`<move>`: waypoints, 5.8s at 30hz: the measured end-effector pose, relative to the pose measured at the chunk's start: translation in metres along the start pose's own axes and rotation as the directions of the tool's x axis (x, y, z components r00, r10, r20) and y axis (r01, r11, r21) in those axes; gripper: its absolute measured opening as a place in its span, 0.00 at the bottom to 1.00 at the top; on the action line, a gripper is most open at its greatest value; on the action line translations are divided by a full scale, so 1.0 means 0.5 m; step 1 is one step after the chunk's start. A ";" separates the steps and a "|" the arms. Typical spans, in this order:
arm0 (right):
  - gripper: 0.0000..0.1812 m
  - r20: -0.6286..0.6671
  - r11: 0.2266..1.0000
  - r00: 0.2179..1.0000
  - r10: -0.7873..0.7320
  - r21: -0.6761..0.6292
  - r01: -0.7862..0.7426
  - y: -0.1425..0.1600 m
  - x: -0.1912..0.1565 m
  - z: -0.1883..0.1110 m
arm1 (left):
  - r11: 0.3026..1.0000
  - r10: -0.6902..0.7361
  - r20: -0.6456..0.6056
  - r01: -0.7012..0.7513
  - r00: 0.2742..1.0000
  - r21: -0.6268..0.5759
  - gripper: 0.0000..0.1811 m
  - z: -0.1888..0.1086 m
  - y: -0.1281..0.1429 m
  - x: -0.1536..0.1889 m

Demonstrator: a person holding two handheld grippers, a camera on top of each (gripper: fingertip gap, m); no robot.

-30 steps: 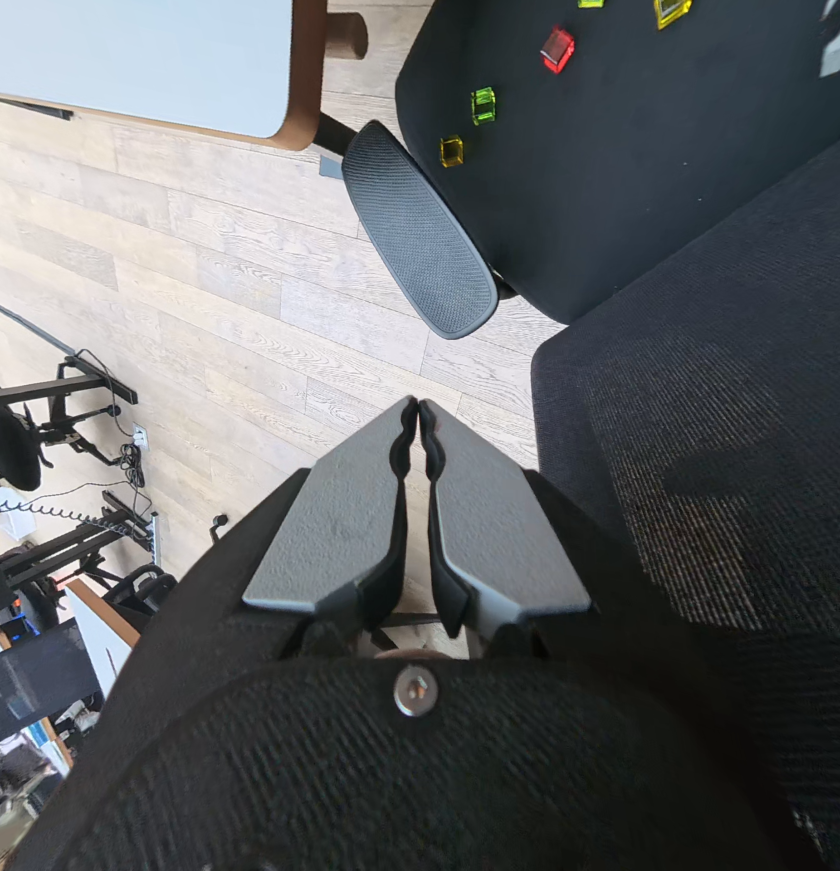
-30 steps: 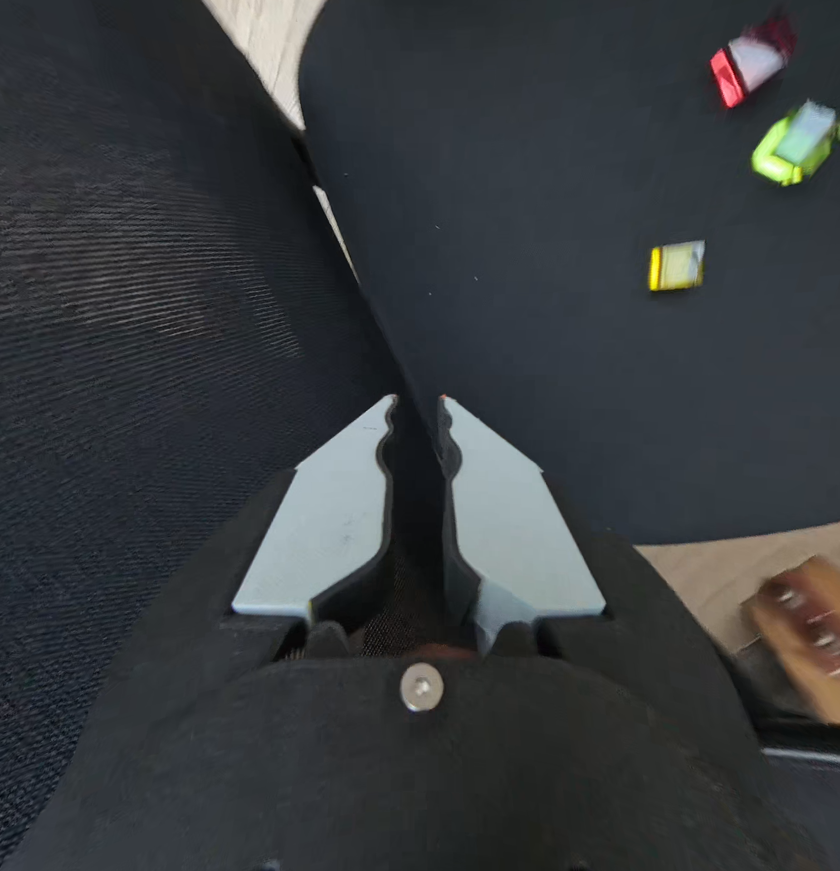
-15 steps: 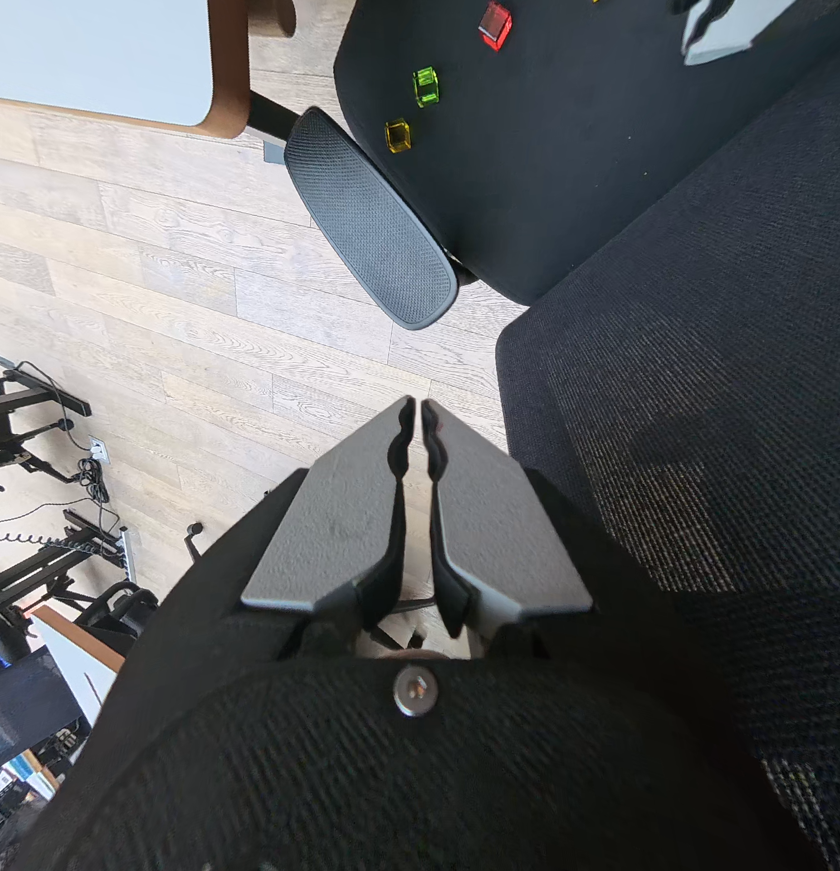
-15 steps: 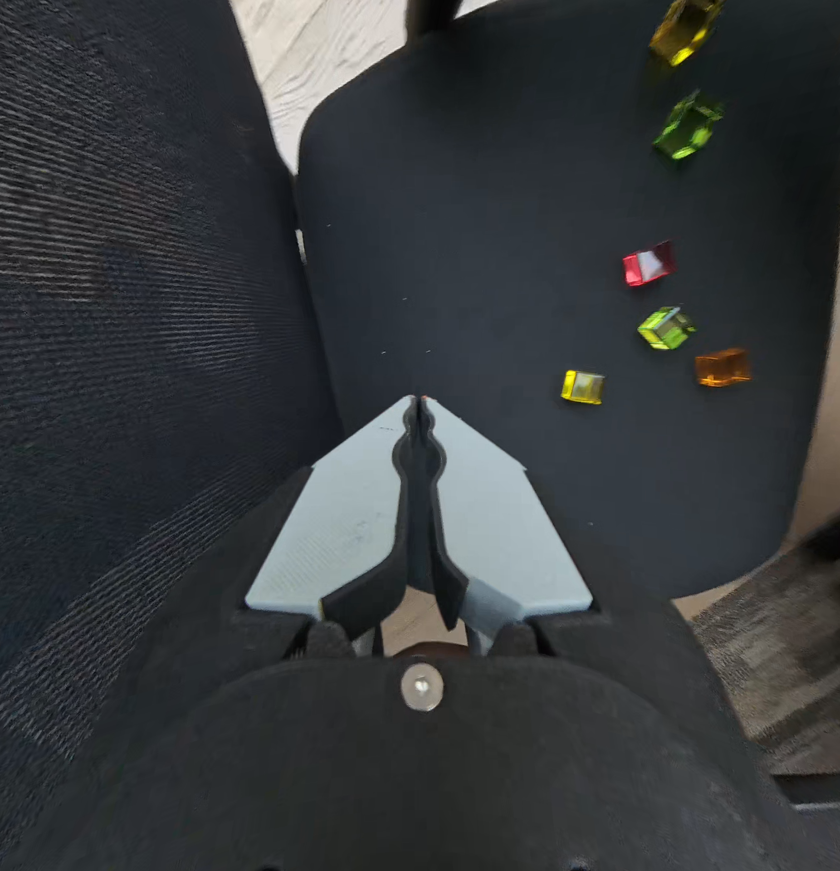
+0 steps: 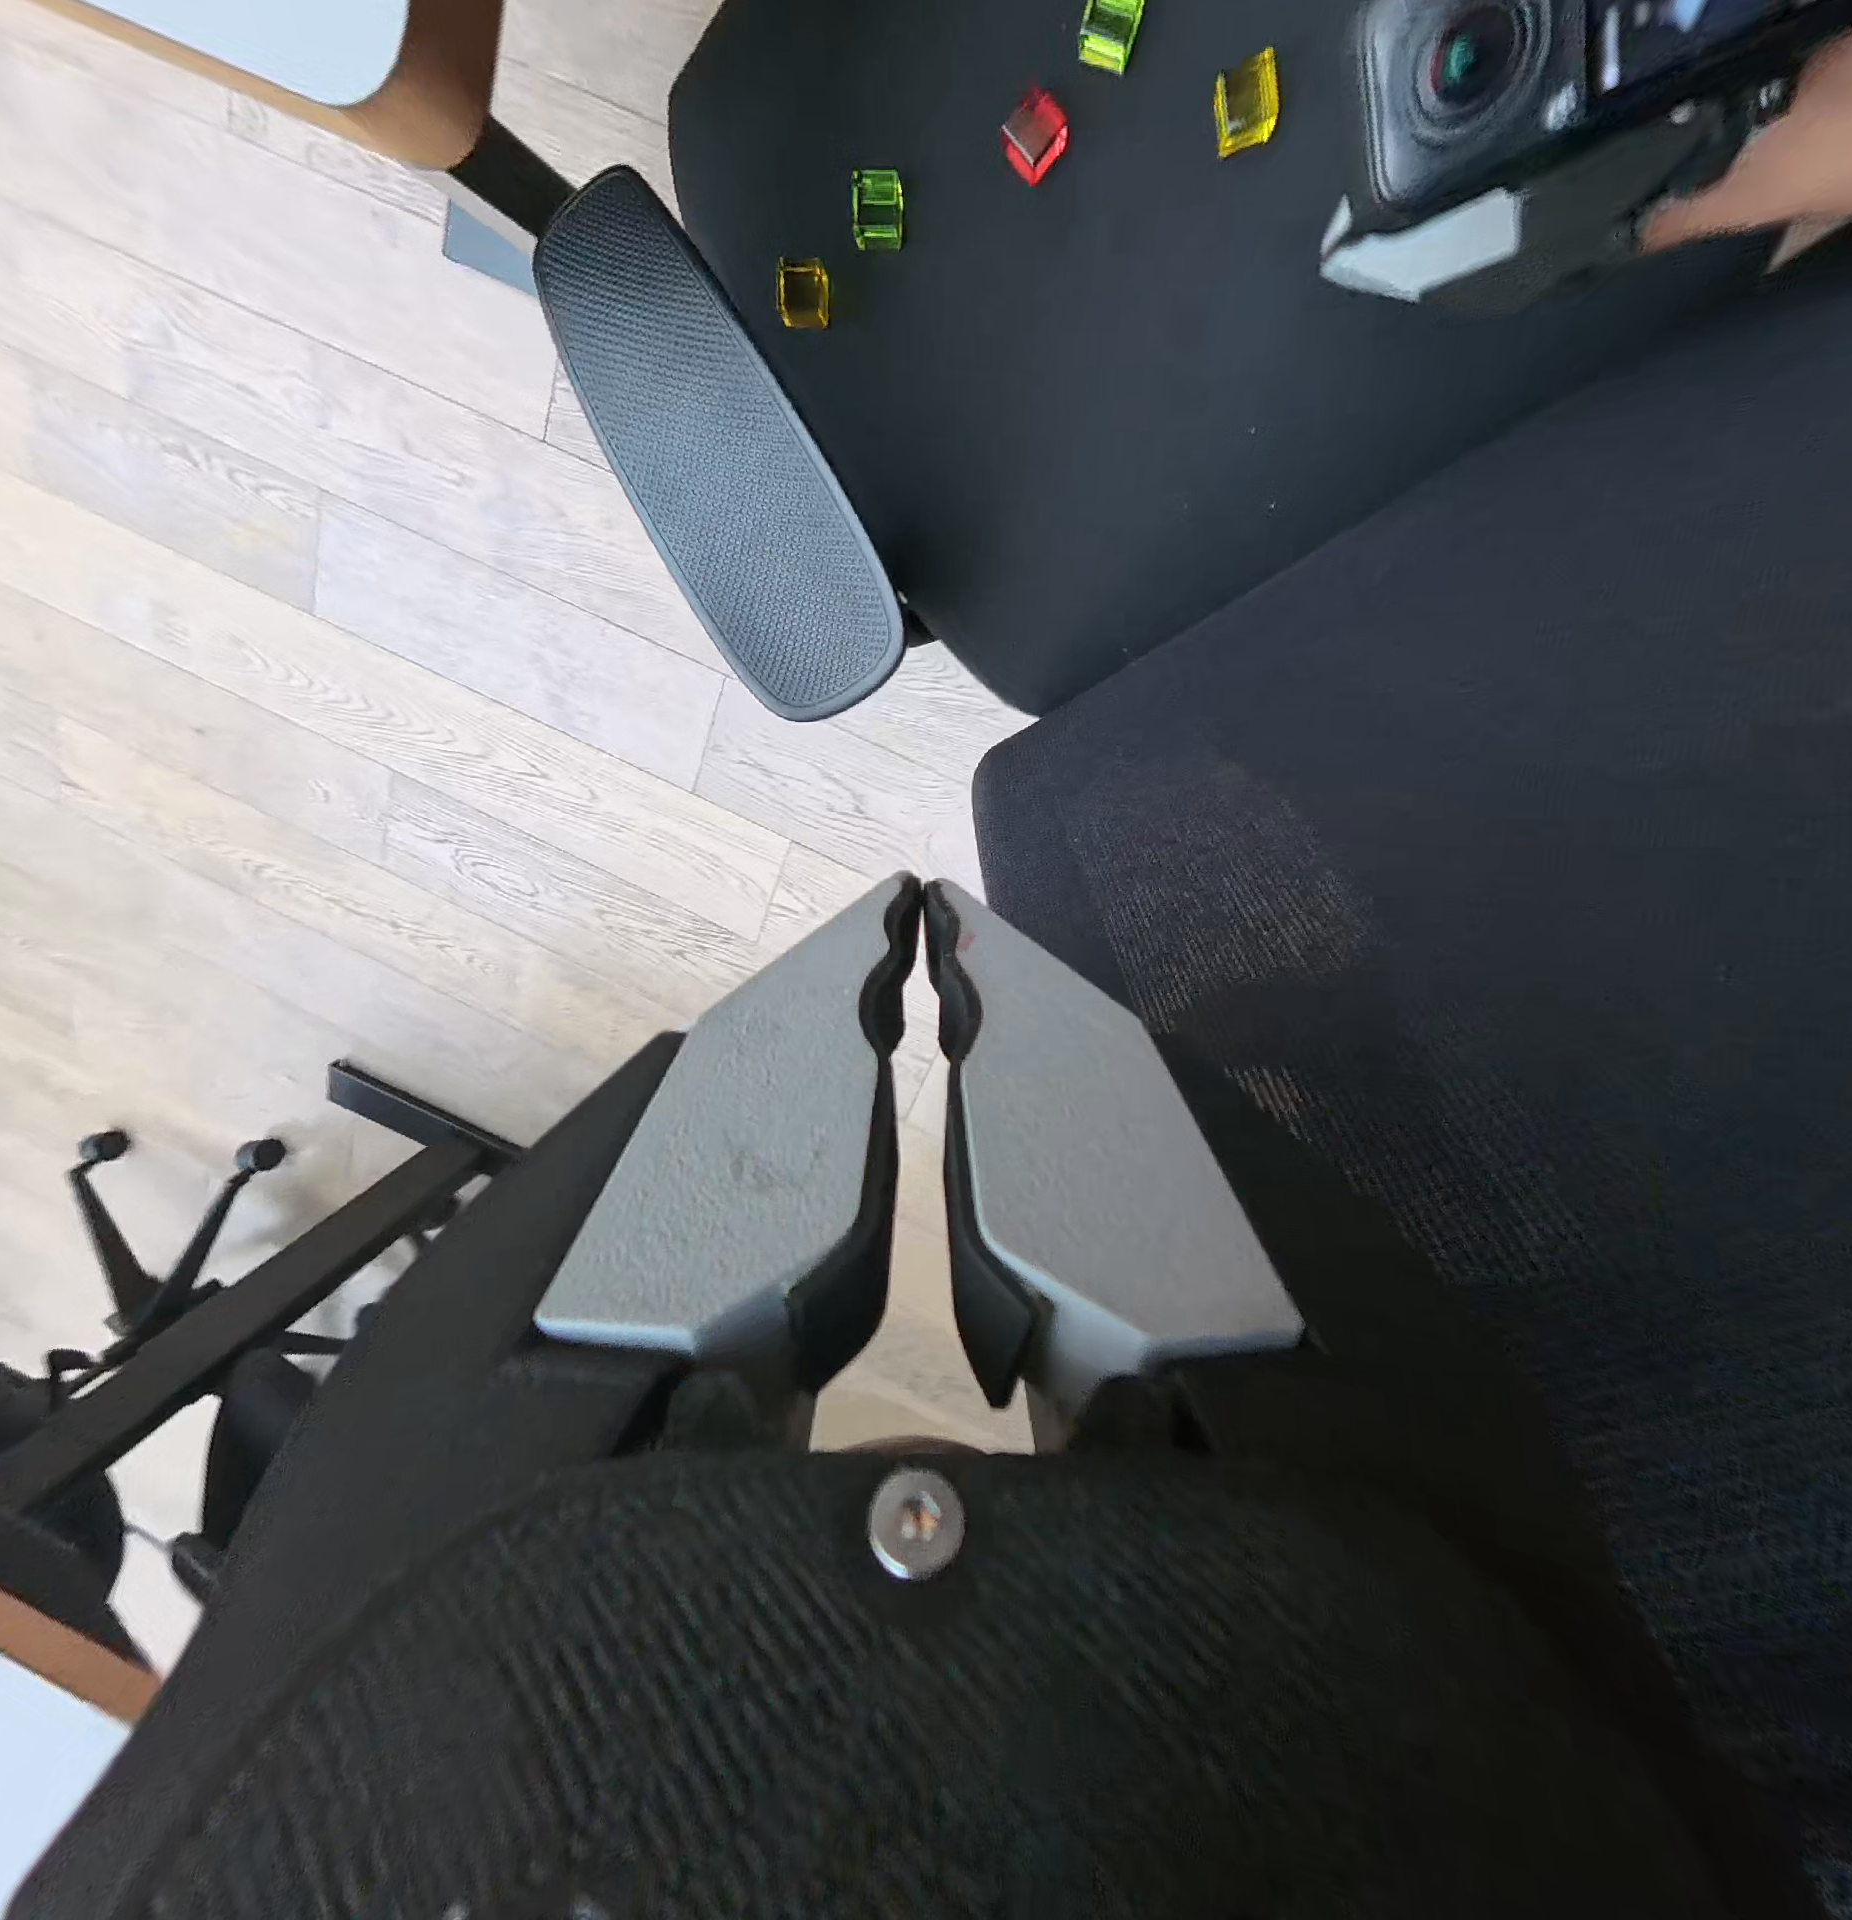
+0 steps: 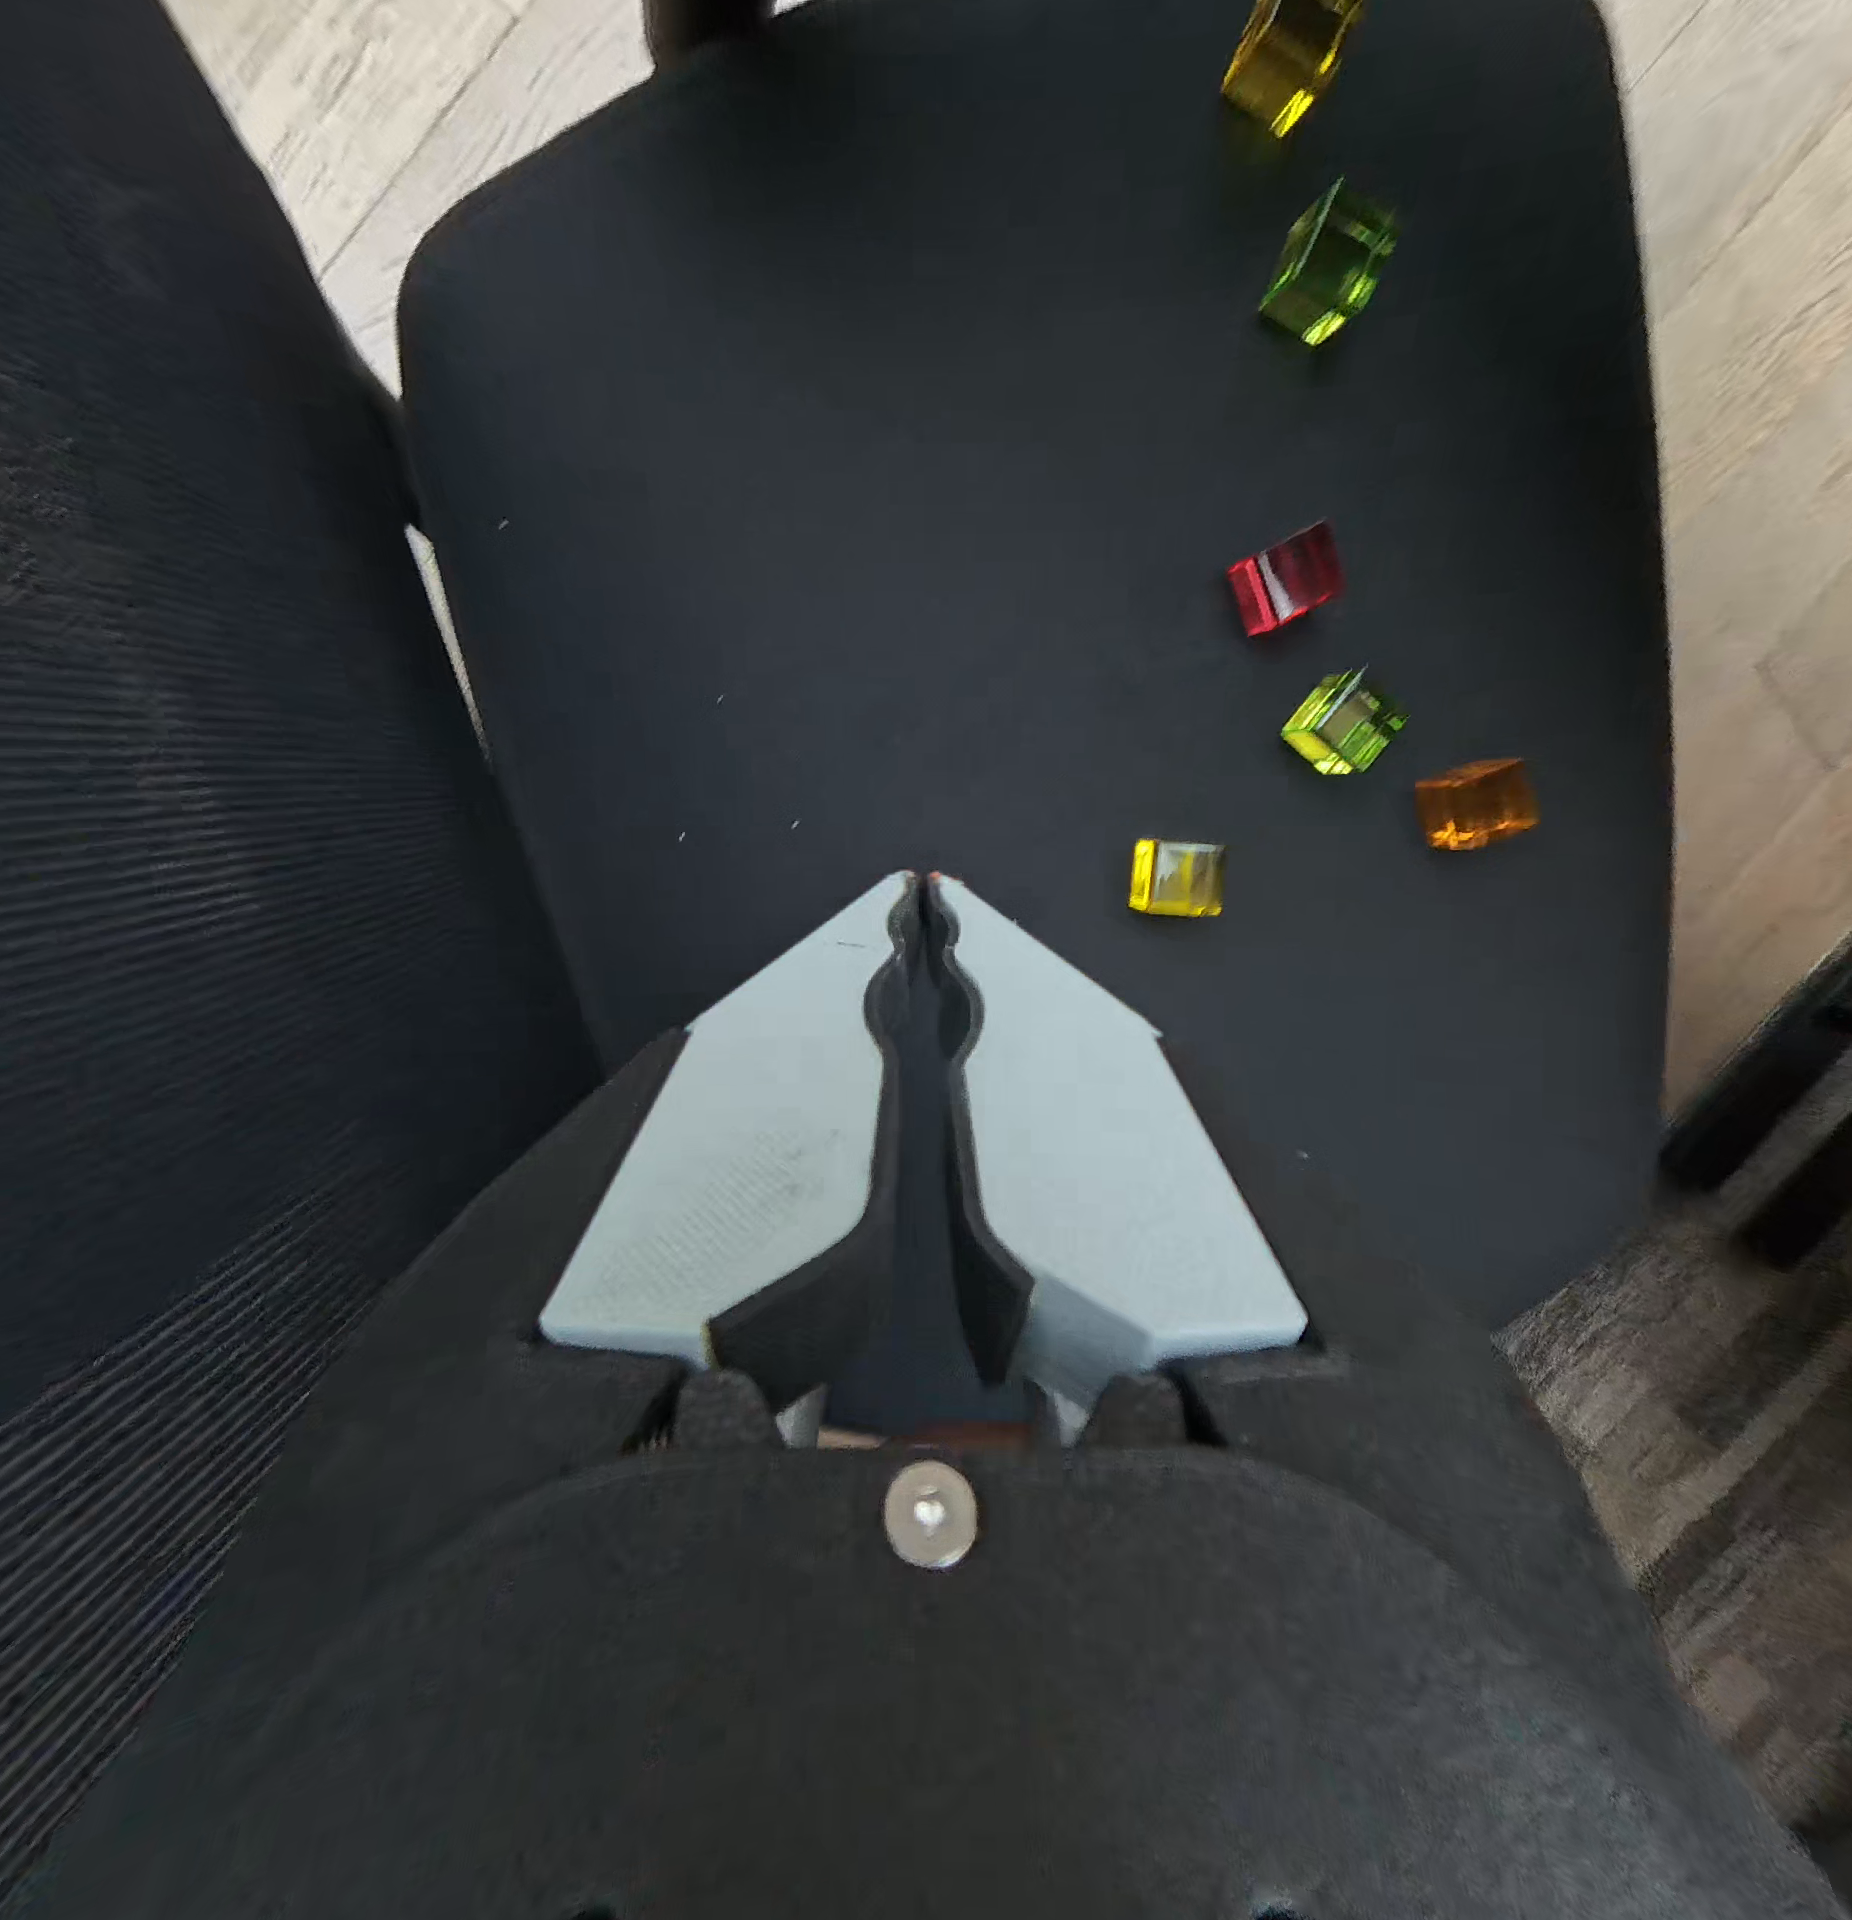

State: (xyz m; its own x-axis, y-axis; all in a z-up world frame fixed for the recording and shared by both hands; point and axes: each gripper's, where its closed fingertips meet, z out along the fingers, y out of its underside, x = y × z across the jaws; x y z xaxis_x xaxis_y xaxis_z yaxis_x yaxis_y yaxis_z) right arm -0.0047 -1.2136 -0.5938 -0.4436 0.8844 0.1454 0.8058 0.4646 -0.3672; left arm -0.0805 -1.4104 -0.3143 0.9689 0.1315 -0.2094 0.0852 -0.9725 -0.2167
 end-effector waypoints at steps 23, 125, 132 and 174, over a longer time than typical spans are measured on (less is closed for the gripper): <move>0.22 0.059 0.968 0.984 0.168 0.180 -0.176 -0.350 0.214 0.380 | 0.995 -0.033 -0.045 0.028 0.998 -0.092 0.00 0.025 0.027 -0.004; 0.14 0.156 0.828 0.826 0.541 0.072 -0.556 0.089 0.212 0.092 | 0.991 0.074 0.117 -0.060 0.990 -0.123 0.00 0.036 -0.017 -0.047; 0.14 0.116 0.845 0.881 0.460 0.249 -0.474 -0.009 0.283 0.175 | 0.993 0.028 0.080 -0.019 0.996 -0.113 0.00 0.038 -0.017 -0.032; 0.18 0.026 0.993 0.999 0.045 0.111 -0.047 0.040 0.300 0.328 | 0.995 -0.095 0.078 0.096 0.992 -0.014 0.00 0.037 -0.098 -0.034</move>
State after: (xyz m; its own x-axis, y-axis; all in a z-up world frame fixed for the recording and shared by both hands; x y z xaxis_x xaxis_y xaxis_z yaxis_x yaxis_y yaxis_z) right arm -0.1194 -1.0792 -0.7300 -0.4171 0.9028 0.1050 0.7774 0.4143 -0.4733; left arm -0.1053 -1.3613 -0.3181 0.9354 0.2379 -0.2614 0.1814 -0.9578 -0.2228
